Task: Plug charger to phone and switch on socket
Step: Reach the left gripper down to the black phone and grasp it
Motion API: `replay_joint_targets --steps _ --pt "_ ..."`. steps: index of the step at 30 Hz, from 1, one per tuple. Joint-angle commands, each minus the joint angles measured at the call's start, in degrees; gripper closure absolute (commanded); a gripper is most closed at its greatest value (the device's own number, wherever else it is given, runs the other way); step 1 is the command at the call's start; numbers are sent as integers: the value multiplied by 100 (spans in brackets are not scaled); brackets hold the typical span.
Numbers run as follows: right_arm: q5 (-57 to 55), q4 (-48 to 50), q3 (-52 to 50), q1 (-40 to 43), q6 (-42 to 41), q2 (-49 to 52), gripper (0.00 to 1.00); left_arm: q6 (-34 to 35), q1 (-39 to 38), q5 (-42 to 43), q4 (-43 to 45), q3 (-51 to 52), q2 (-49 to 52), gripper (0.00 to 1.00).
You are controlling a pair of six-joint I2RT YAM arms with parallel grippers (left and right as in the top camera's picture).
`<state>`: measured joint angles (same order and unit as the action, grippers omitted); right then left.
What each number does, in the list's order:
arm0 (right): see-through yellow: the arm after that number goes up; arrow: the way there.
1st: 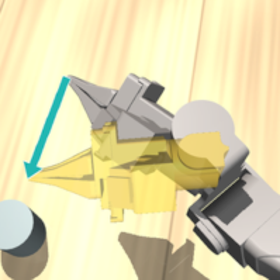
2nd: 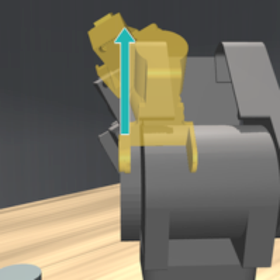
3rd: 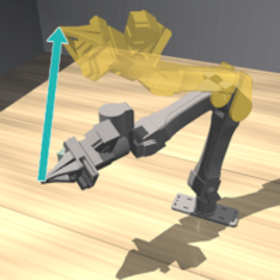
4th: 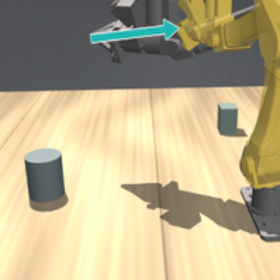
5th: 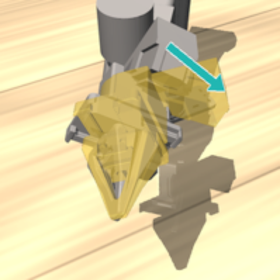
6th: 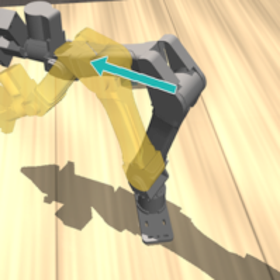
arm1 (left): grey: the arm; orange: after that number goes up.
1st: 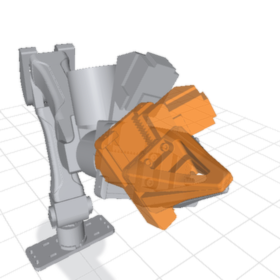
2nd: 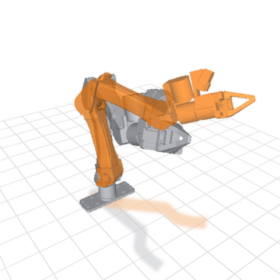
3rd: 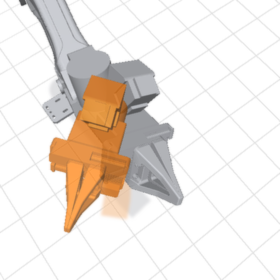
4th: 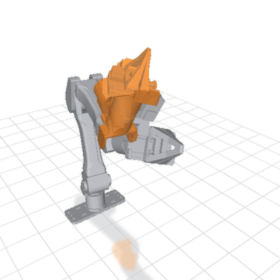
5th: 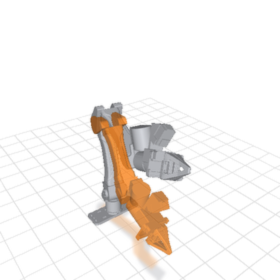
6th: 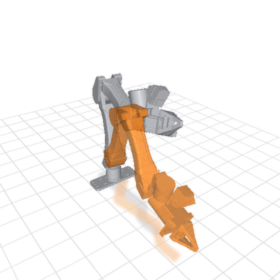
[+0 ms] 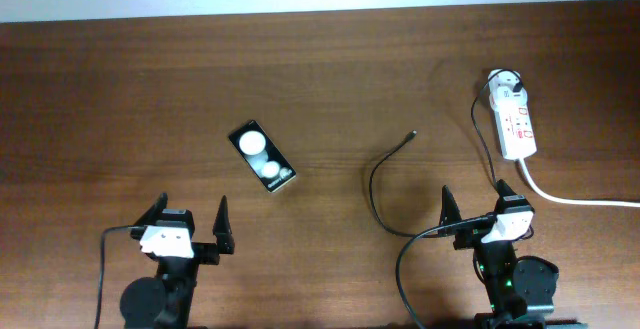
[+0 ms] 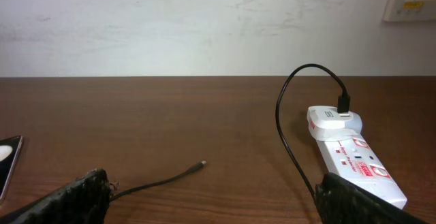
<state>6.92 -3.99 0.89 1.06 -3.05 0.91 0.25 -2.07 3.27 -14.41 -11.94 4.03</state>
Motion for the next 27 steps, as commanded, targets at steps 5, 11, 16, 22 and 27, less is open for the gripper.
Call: replay_joint_targets --steps 5,11,16,22,27 --pt "-48 13 -57 -31 -17 -55 1 341 37 319 -1307 -2927 2870 1" --pt "-48 13 -55 -31 -17 -55 1 339 35 1580 -4411 -7053 7053 1" --pt "-48 13 -55 -31 -17 -55 1 931 -96 2400 -4588 -7132 8415 1" --pt "-48 13 -55 -31 -17 -55 1 4419 -1355 -748 -4500 -7136 8911 1" --pt "-48 13 -57 -31 -17 -55 1 5051 -1355 -675 -4105 -7136 10100 1"
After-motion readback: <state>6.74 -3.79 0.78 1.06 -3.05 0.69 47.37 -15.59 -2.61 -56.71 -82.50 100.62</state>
